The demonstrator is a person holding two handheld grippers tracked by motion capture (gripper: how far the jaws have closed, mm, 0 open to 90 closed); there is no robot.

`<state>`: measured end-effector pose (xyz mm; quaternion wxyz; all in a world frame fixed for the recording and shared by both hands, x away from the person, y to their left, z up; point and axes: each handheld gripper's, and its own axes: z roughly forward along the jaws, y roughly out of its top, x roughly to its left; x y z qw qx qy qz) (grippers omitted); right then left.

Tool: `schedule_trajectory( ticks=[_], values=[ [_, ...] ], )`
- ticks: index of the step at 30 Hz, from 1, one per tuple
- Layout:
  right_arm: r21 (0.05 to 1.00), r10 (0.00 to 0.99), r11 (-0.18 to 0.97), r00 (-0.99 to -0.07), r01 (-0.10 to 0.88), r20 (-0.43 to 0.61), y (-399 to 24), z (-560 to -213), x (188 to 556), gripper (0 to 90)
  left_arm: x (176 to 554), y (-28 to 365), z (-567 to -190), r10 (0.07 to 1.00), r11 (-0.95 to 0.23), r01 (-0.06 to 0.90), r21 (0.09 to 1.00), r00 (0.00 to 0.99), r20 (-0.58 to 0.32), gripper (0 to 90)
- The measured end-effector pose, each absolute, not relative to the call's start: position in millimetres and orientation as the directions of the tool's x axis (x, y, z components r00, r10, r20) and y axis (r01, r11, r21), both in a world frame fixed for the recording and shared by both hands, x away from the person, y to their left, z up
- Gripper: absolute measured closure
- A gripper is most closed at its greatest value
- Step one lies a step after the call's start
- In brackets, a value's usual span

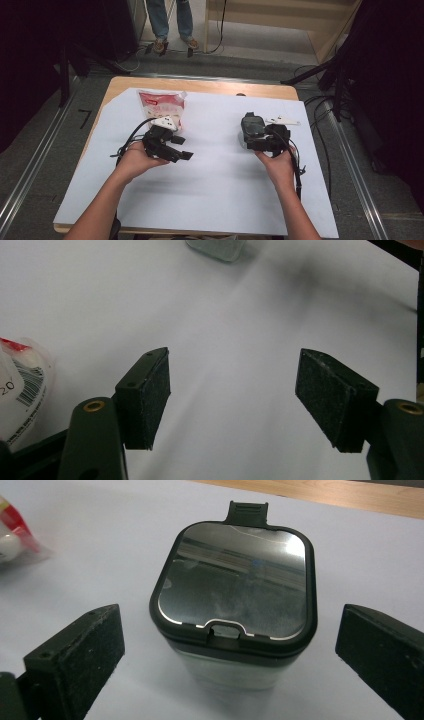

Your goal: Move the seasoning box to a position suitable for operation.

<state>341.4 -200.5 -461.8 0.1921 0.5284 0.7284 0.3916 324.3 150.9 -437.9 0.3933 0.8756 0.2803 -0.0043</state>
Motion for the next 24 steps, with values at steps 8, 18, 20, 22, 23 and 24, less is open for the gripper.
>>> schedule_trajectory(
  ticks=[8,18,20,22,23,24],
  values=[
    [0.758,0.94,0.109,-0.314,0.643,0.131,-192,-475,355,0.0,324,151,-438,0.486,-0.53,0.496,0.687,0.842,-0.233,32.0],
    [0.759,0.949,0.064,-0.274,0.648,0.154,-185,-492,366,0.0,324,150,-439,0.49,-0.534,0.5,0.682,0.84,-0.232,32.2],
    [0.75,0.948,0.061,-0.272,0.658,0.163,-183,-496,368,0.1,324,150,-438,0.493,-0.537,0.497,0.682,0.841,-0.224,33.0],
    [0.741,0.951,0.065,-0.267,0.668,0.157,-181,-501,369,0.3,324,150,-437,0.492,-0.53,0.493,0.69,0.841,-0.223,33.5],
    [0.745,0.951,0.062,-0.265,0.664,0.156,-180,-502,370,1.0,324,150,-438,0.491,-0.527,0.494,0.692,0.841,-0.227,33.6],
    [0.748,0.952,0.064,-0.266,0.661,0.154,-180,-504,370,3.9,324,150,-438,0.497,-0.529,0.498,0.687,0.838,-0.225,33.7]
  ],
)
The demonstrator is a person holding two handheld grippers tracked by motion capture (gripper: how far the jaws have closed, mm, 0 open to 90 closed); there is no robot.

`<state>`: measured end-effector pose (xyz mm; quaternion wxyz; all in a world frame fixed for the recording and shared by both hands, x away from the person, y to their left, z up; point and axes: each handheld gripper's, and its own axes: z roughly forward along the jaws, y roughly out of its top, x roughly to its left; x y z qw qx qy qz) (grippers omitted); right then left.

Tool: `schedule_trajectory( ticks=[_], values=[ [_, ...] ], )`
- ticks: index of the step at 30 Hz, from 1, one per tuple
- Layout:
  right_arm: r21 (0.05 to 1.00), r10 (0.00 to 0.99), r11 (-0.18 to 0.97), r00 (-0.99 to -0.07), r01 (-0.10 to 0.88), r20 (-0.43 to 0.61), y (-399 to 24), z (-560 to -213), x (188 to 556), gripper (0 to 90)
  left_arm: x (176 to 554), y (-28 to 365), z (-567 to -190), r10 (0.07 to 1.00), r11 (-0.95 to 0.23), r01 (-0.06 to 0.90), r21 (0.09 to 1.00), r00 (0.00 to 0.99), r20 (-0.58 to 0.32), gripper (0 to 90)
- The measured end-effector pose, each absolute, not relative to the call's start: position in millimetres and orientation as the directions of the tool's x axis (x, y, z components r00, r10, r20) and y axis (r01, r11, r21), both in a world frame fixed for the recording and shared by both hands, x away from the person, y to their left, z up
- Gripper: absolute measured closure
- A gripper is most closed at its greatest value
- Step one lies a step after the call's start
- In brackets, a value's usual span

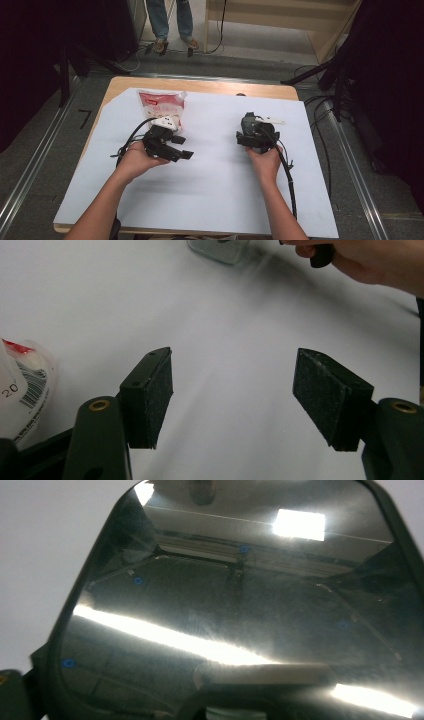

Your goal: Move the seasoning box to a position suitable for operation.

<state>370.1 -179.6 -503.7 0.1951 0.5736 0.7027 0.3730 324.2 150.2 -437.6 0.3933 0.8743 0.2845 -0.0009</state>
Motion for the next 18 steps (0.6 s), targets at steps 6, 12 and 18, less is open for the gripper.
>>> schedule_trajectory(
  ticks=[6,12,18],
  values=[
    [0.802,0.964,0.111,-0.261,0.587,0.058,-176.1,-504.6,366.1,15.6,324.7,150.9,-438.2,0.495,-0.53,0.5,0.685,0.838,-0.229,33.7],
    [0.808,0.959,0.099,-0.273,0.58,0.079,-180.4,-505.9,364.7,15.9,325.2,150.5,-438.6,0.497,-0.537,0.505,0.676,0.837,-0.231,33.8],
    [0.808,0.957,0.074,-0.268,0.584,0.106,-180.5,-505.3,362.3,15.9,324.6,150.1,-438.4,0.499,-0.535,0.505,0.677,0.836,-0.229,33.9]
  ],
)
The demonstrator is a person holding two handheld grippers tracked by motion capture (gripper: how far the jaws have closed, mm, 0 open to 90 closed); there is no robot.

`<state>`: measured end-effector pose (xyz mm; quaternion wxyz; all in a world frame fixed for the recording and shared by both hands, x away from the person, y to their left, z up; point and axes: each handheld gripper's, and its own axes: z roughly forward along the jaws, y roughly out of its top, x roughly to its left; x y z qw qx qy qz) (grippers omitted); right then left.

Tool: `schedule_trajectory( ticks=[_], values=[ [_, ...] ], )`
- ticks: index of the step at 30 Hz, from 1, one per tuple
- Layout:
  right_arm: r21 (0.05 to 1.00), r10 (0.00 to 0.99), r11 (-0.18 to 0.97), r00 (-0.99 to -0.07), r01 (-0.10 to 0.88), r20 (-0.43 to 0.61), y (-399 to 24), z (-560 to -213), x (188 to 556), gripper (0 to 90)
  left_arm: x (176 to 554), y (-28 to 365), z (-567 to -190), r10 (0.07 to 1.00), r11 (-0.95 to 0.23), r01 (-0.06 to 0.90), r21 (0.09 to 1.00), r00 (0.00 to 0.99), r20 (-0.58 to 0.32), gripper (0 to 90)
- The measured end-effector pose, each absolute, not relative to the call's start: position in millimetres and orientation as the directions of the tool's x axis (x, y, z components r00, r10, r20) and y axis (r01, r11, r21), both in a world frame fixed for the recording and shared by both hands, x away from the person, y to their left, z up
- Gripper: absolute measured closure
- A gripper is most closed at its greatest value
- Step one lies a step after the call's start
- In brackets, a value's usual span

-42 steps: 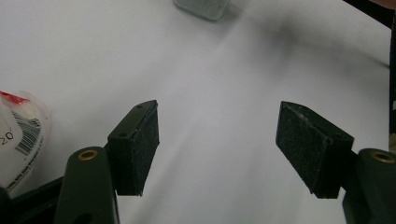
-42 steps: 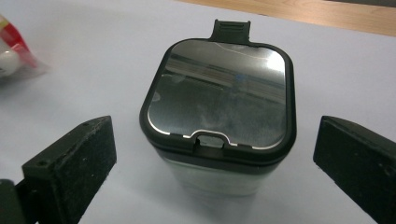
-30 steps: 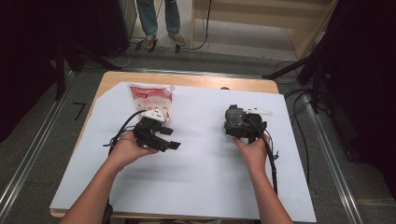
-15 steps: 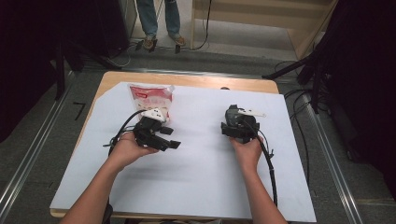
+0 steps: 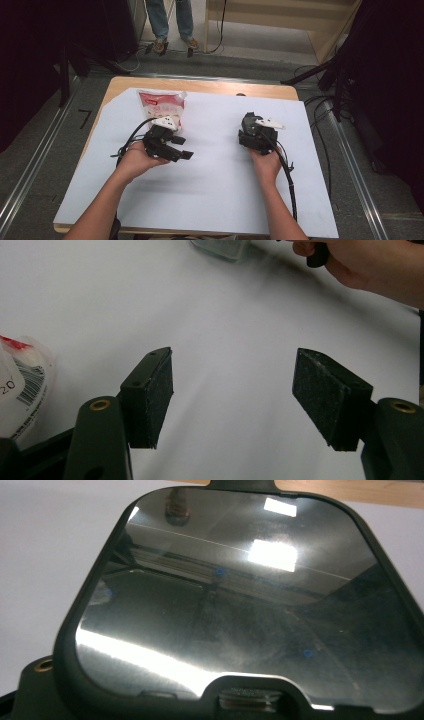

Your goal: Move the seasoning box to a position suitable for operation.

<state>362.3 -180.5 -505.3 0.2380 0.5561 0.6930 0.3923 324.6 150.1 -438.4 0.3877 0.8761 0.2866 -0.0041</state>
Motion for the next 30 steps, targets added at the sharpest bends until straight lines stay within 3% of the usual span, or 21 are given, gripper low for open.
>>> schedule_trajectory(
  ticks=[12,18,30],
  values=[
    [0.836,0.942,0.105,-0.322,0.539,0.09,-182,-482,348,15.9,325,150,-438,0.502,-0.529,0.515,0.674,0.83,-0.241,33.8],
    [0.843,0.916,0.151,-0.394,0.517,0.077,-171,-472,330,15.9,326,150,-438,0.505,-0.522,0.518,0.678,0.828,-0.244,33.7],
    [0.832,0.865,0.208,-0.494,0.515,0.09,-142,-477,302,15.9,327,153,-438,0.52,-0.511,0.536,0.672,0.815,-0.254,33.7]
  ],
)
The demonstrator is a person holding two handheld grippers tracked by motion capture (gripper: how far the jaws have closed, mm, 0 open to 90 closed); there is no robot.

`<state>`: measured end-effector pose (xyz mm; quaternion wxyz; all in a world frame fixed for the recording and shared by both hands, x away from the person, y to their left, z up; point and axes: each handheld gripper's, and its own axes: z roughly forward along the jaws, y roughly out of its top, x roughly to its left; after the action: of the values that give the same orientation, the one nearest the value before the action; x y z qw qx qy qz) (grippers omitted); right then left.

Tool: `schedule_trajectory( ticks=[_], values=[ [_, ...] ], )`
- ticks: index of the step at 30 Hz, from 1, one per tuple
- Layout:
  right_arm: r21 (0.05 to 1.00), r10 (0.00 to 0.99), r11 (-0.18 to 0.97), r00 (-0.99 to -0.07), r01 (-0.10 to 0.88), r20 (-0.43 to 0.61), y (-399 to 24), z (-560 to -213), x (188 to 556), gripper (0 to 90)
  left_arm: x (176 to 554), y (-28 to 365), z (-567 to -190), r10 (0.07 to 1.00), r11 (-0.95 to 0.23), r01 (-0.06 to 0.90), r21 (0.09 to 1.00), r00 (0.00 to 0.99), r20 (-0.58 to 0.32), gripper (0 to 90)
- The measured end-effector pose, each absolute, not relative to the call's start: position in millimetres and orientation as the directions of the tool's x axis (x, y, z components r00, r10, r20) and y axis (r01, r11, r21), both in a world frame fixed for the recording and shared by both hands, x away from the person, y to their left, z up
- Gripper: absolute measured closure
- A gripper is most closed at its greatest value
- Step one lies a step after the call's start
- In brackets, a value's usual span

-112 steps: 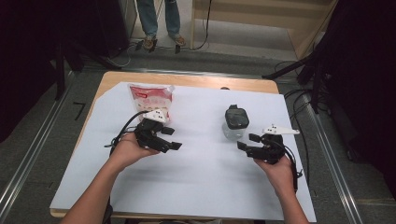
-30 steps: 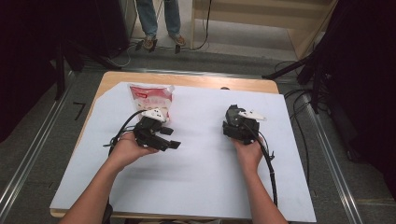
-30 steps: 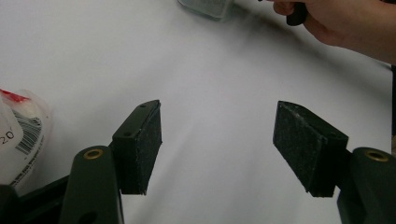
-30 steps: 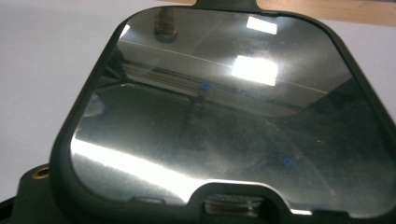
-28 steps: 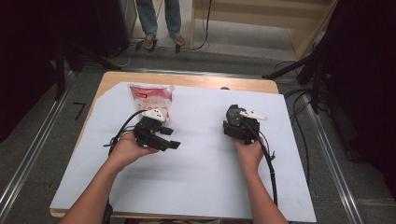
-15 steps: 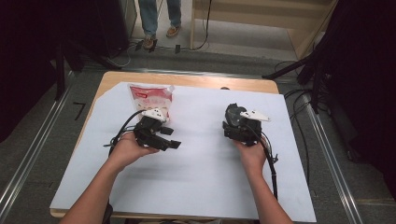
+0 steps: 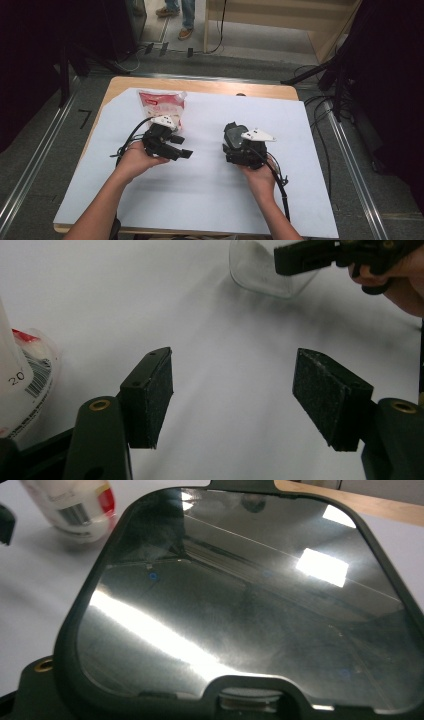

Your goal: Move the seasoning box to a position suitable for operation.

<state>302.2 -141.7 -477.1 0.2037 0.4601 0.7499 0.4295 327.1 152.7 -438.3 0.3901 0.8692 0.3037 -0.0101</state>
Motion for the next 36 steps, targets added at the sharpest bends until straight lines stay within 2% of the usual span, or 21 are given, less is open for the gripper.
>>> schedule_trajectory(
  ticks=[10,15,17,22,26,31,36],
  values=[
    [0.821,0.83,0.241,-0.548,0.518,0.102,-113,-492,287,15.9,328,154,-438,0.531,-0.507,0.545,0.668,0.808,-0.256,33.7],
    [0.808,0.827,0.278,-0.558,0.52,0.075,-103,-502,282,15.9,328,155,-438,0.531,-0.508,0.547,0.665,0.807,-0.259,33.7],
    [0.828,0.831,0.282,-0.555,0.484,0.041,-100,-506,277,15.8,328,155,-438,0.53,-0.505,0.548,0.667,0.807,-0.262,33.7],
    [0.832,0.834,0.27,-0.549,0.485,0.05,-101,-507,277,15.6,328,153,-439,0.524,-0.509,0.549,0.663,0.809,-0.267,34.0],
    [0.822,0.826,0.289,-0.562,0.49,0.044,-96,-505,277,2.4,328,153,-440,0.526,-0.518,0.549,0.656,0.809,-0.263,34.2],
    [0.795,0.813,0.315,-0.579,0.519,0.056,-98,-499,275,0.0,329,153,-440,0.526,-0.511,0.548,0.663,0.809,-0.263,34.2],
    [0.791,0.804,0.275,-0.582,0.546,0.122,-109,-486,269,0.0,329,154,-440,0.531,-0.512,0.552,0.659,0.806,-0.262,34.2]
  ],
)
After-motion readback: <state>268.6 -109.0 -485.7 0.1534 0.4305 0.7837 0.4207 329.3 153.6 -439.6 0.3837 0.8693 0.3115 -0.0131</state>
